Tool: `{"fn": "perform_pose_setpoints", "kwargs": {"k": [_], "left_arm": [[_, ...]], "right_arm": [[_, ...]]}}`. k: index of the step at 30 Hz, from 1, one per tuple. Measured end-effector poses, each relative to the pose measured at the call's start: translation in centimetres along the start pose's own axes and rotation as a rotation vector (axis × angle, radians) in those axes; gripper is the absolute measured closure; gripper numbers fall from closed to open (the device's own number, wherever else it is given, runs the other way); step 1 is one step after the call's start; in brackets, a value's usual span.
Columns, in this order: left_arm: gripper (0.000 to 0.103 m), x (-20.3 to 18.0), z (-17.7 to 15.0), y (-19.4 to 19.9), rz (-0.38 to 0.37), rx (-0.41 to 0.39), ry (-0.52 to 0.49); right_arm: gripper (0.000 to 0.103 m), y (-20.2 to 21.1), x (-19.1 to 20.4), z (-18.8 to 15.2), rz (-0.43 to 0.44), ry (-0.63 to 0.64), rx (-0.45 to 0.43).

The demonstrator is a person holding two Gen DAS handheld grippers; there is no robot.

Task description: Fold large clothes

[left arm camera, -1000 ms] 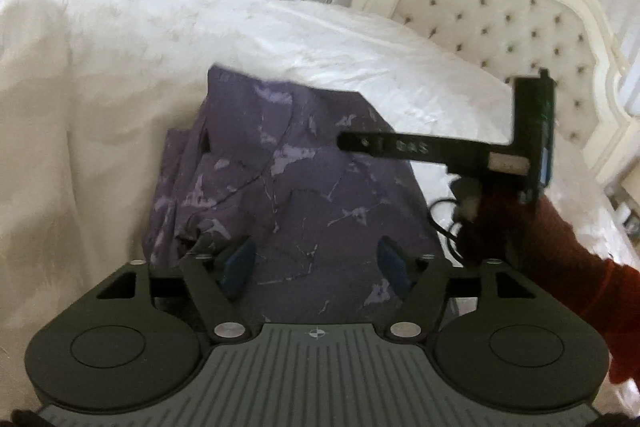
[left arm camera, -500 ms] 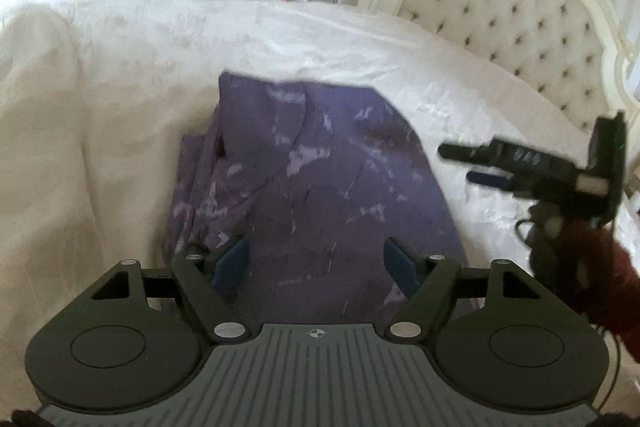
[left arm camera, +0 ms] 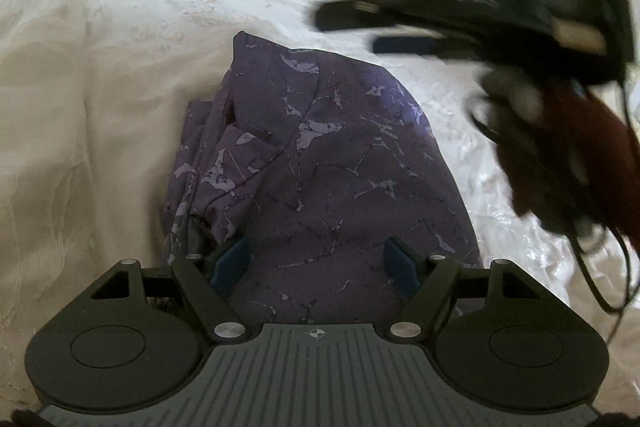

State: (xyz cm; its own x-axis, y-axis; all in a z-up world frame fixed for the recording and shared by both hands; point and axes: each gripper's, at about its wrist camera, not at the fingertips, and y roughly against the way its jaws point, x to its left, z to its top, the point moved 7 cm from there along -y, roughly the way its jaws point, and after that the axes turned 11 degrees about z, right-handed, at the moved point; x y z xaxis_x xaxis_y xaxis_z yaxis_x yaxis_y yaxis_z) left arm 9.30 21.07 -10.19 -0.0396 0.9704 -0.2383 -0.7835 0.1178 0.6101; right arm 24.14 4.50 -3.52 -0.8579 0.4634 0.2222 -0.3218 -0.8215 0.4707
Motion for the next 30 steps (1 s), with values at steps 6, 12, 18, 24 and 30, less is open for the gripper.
{"fn": "perform_pose_setpoints", "kwargs": {"k": [6,12,18,24,30], "left_arm": [[0.030,0.1,-0.1,0.1,-0.006,-0.005,0.009],[0.030,0.3,-0.1,0.2,-0.010,-0.011,0.020],[0.030,0.3,-0.1,0.1,-0.012,-0.012,0.031],[0.030,0.6,-0.1,0.0,-0.005,-0.014,0.050],[0.030,0.6,-0.1,0.2,0.003,-0.010,0.045]], "right_arm": [[0.027,-5.1,1.6,1.6,0.046,0.086,0.085],[0.041,-7.1,1.5,1.1,0.047,0.115,0.164],[0.092,-7.3,0.8,-0.3,-0.005,0.157,0.220],[0.094,-7.9,-0.7,-0.7,-0.076,0.129,0.213],[0.090,-8.0,-1.3,-1.1,-0.063,0.072,0.194]]}}
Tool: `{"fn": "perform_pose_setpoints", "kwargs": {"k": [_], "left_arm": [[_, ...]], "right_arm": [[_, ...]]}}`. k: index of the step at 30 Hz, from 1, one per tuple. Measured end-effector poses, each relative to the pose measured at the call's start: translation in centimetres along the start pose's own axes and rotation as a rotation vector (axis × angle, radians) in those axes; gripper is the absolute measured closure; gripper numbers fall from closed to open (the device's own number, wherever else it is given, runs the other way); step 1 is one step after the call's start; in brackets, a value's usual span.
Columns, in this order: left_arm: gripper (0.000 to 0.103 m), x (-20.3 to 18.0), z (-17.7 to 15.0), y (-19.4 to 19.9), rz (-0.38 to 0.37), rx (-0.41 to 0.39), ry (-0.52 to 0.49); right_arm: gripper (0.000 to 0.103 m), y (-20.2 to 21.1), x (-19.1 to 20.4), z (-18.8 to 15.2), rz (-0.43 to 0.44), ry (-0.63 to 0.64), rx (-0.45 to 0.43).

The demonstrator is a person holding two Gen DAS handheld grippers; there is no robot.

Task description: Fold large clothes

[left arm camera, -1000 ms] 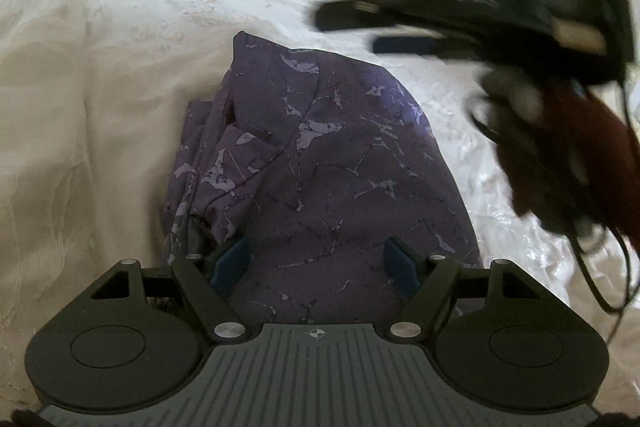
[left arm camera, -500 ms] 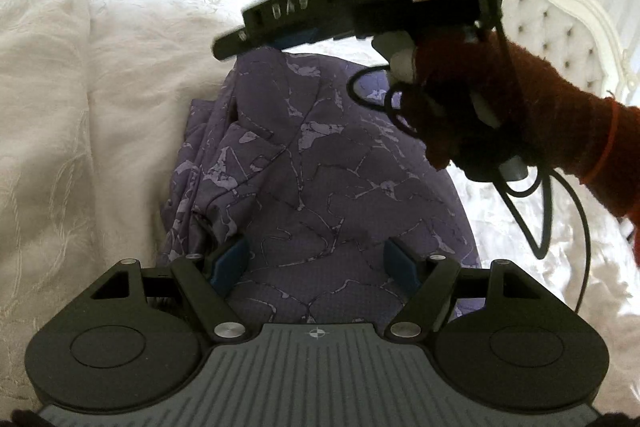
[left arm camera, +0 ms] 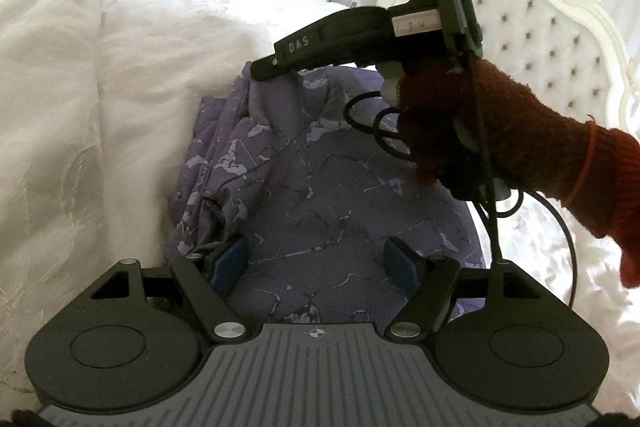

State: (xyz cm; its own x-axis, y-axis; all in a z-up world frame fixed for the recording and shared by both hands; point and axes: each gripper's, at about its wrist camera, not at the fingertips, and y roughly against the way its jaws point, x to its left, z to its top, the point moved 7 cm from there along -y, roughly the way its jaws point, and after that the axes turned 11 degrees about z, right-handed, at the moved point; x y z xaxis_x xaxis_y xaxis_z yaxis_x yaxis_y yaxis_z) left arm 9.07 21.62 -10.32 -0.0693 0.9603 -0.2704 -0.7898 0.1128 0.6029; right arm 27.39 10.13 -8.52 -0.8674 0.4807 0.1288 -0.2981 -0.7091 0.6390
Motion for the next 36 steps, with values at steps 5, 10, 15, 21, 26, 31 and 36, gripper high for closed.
{"fn": "perform_pose_setpoints", "kwargs": {"k": [5,10,15,21,26,31,36], "left_arm": [[0.029,-0.2,0.1,0.3,0.007,-0.005,-0.016],[0.026,-0.3,0.4,0.7,-0.003,-0.015,-0.014],[0.016,-0.5,1.2,2.2,-0.004,-0.044,-0.022],[0.000,0.3,2.9,3.0,0.034,-0.077,-0.023],[0.000,2.5,4.3,1.6,0.080,-0.053,0.029],[0.000,3.3,3.9,-1.5,0.035,0.108,0.033],[0.000,2.9,2.6,-3.7,-0.006,0.227,0.011]], "right_arm": [[0.050,2.4,-0.7,0.5,0.040,-0.075,-0.090],[0.028,6.6,-2.2,-0.1,0.050,-0.177,-0.205],[0.014,11.0,-4.5,-3.2,-0.004,-0.288,-0.280],[0.010,15.0,-8.5,-9.4,-0.069,-0.500,-0.329],[0.009,15.8,-10.8,-14.2,-0.057,-0.691,-0.347],[0.009,15.0,-11.2,-16.4,0.001,-0.777,-0.351],[0.009,13.1,-10.9,-17.2,0.076,-0.821,-0.349]]}}
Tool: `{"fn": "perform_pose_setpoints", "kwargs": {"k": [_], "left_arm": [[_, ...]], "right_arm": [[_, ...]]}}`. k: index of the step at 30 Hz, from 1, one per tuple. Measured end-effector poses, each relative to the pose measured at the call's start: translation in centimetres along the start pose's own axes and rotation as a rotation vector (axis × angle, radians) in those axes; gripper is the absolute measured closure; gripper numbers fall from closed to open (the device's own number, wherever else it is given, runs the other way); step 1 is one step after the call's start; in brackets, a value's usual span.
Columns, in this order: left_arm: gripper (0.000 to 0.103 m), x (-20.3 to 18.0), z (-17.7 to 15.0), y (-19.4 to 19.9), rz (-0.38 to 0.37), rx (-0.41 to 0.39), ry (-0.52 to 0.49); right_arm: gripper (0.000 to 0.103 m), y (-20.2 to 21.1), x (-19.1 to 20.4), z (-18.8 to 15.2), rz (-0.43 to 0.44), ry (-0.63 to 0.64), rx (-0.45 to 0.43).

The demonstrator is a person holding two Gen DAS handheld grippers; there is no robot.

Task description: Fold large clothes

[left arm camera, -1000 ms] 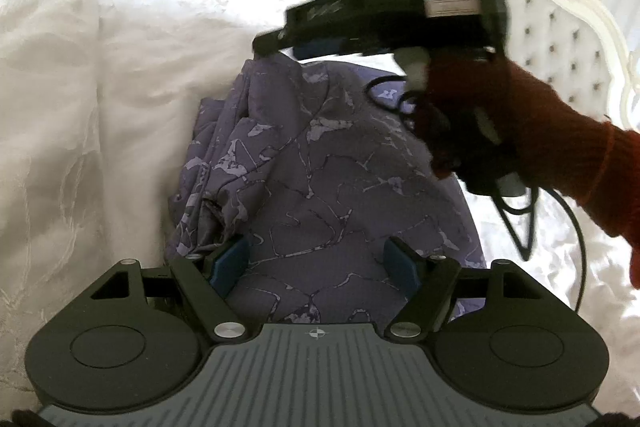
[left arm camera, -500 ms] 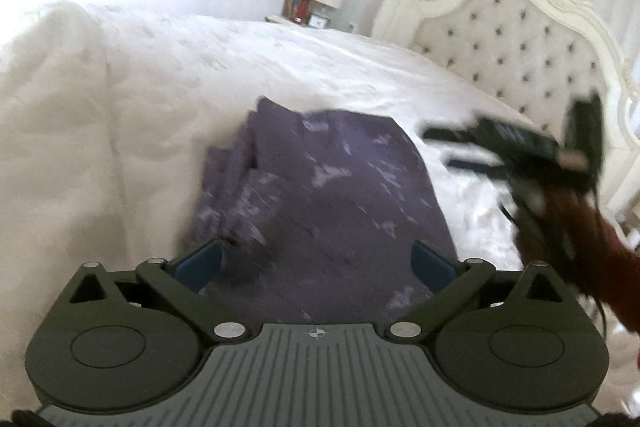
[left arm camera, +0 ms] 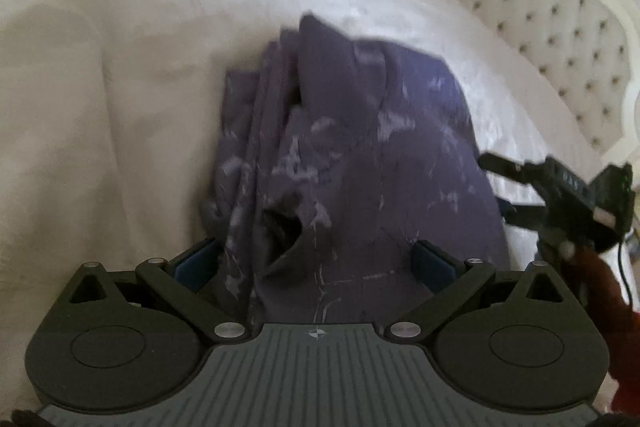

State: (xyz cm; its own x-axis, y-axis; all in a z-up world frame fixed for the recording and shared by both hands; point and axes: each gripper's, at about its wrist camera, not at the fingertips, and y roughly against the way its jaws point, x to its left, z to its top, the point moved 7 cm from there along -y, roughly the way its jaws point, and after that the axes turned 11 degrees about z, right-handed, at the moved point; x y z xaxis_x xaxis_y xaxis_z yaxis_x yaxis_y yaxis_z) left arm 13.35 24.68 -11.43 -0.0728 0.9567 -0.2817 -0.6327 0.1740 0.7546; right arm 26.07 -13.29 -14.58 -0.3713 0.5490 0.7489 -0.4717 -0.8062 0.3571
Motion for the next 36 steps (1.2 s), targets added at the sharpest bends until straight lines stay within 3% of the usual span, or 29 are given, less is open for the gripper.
{"fn": "perform_pose_setpoints", "kwargs": {"k": [5,8,11,17,23,28,36], "left_arm": [[0.000,0.4,0.1,-1.5,-0.059,0.060,0.033],[0.000,0.4,-0.2,-2.0,-0.097,0.086,0.055],[0.001,0.2,0.0,-2.5,-0.143,0.097,0.068],[0.001,-1.6,0.2,-2.6,-0.247,0.092,0.062],[0.001,-4.4,0.9,-2.7,-0.338,0.087,0.111],[0.001,-10.7,1.0,-4.6,-0.399,0.110,0.039],[0.001,-23.5,2.6,-9.1,-0.537,0.154,-0.052]], "right_arm": [[0.010,-1.4,-0.4,-0.5,0.107,-0.073,-0.005],[0.019,-2.7,-0.3,-0.9,0.169,-0.105,0.018],[0.023,-3.5,0.1,-1.1,0.173,-0.106,0.022],[0.034,-2.8,2.1,-0.9,0.095,-0.005,0.029],[0.036,-0.3,3.7,0.3,0.049,0.099,0.026],[0.036,4.1,2.3,2.4,-0.024,0.127,-0.005],[0.036,14.1,-3.5,6.5,-0.245,0.166,-0.087]]}}
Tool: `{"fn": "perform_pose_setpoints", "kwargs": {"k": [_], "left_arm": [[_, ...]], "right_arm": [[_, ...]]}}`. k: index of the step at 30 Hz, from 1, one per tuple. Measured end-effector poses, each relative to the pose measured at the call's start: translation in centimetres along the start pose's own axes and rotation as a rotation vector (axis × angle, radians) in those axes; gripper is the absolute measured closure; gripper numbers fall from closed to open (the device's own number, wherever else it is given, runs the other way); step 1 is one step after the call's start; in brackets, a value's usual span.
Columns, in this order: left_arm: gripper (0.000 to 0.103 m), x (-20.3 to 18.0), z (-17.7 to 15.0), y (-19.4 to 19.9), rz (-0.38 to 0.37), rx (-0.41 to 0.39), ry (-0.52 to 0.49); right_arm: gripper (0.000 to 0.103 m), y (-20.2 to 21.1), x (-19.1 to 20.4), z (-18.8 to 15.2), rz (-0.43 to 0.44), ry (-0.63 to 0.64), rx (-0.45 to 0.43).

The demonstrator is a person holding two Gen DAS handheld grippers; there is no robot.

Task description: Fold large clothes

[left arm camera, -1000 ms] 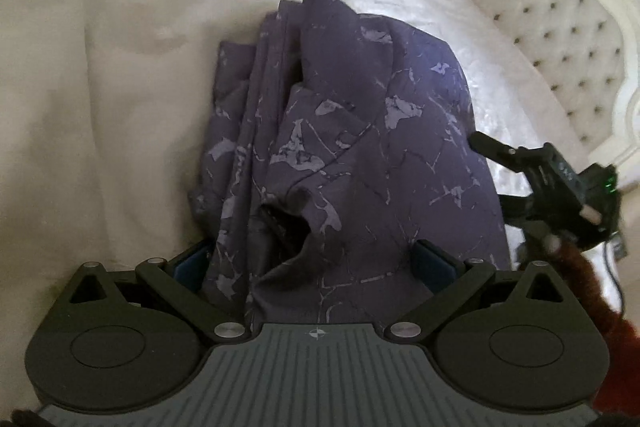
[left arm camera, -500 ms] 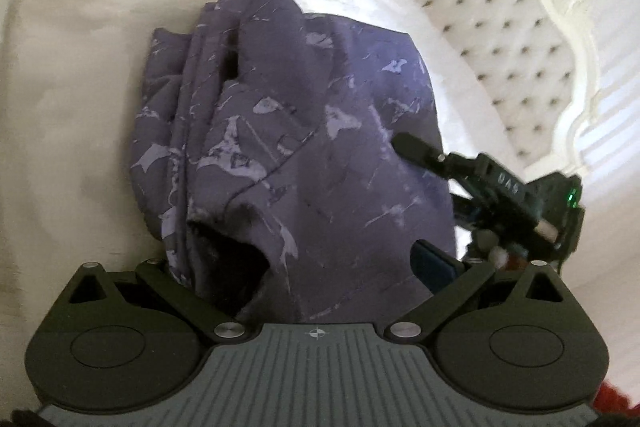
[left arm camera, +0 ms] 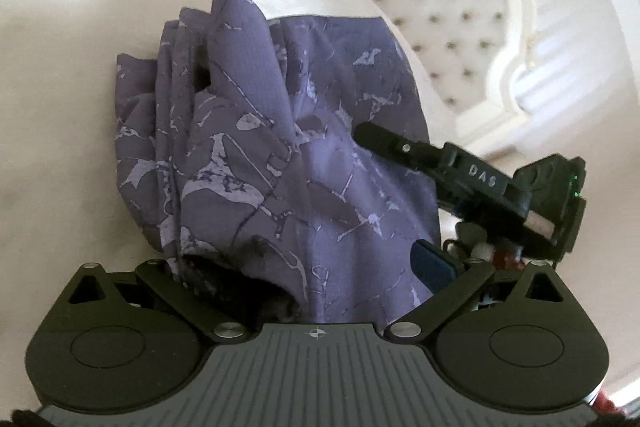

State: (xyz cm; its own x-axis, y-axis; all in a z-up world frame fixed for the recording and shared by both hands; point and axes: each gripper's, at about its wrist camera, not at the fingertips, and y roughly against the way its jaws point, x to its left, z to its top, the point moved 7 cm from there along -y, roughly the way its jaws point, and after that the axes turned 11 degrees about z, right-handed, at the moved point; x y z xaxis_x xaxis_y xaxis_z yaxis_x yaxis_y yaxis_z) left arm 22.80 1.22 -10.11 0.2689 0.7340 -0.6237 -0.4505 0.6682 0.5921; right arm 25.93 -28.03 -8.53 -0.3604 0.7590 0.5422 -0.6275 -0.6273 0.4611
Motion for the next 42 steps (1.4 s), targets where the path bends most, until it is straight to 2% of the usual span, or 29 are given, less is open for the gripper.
{"fn": "perform_pose_setpoints", "kwargs": {"k": [5,8,11,12,15,22,26,31,37,42], "left_arm": [[0.001,-3.5,1.8,-5.3,-0.011,0.026,-0.058],[0.001,-3.3,1.5,-6.8,0.069,0.032,-0.067],[0.001,-1.8,0.8,-7.7,0.134,0.049,-0.076],[0.001,-0.9,0.4,-7.6,0.147,0.050,-0.074],[0.003,0.0,0.2,-6.8,0.117,0.028,-0.060],[0.004,-0.8,0.2,-6.0,0.147,-0.005,-0.101],[0.003,-1.4,0.1,-5.2,0.192,-0.048,-0.134],[0.001,-2.0,-0.2,-2.6,0.270,-0.126,-0.223],[0.001,-2.9,-0.8,0.8,0.333,-0.205,-0.269],[0.001,-3.9,-1.6,2.9,0.392,-0.239,-0.330]], "right_arm": [[0.036,3.5,-5.4,1.5,-0.111,-0.025,-0.052],[0.033,3.6,-7.5,0.7,-0.141,-0.057,-0.063],[0.024,2.8,-8.7,-1.2,-0.175,-0.070,-0.071],[0.021,2.5,-8.9,-1.8,-0.185,-0.075,-0.081],[0.016,2.5,-9.7,-2.0,-0.203,-0.091,-0.106],[0.003,3.0,-9.2,-1.7,-0.262,-0.051,-0.130],[0.001,3.6,-8.7,-2.1,-0.275,-0.035,-0.145],[0.001,4.5,-7.4,-3.1,-0.306,-0.032,-0.142],[0.001,5.5,-6.1,-5.2,-0.333,-0.179,-0.138],[0.001,6.2,-4.5,-8.2,-0.306,-0.343,-0.152]]}}
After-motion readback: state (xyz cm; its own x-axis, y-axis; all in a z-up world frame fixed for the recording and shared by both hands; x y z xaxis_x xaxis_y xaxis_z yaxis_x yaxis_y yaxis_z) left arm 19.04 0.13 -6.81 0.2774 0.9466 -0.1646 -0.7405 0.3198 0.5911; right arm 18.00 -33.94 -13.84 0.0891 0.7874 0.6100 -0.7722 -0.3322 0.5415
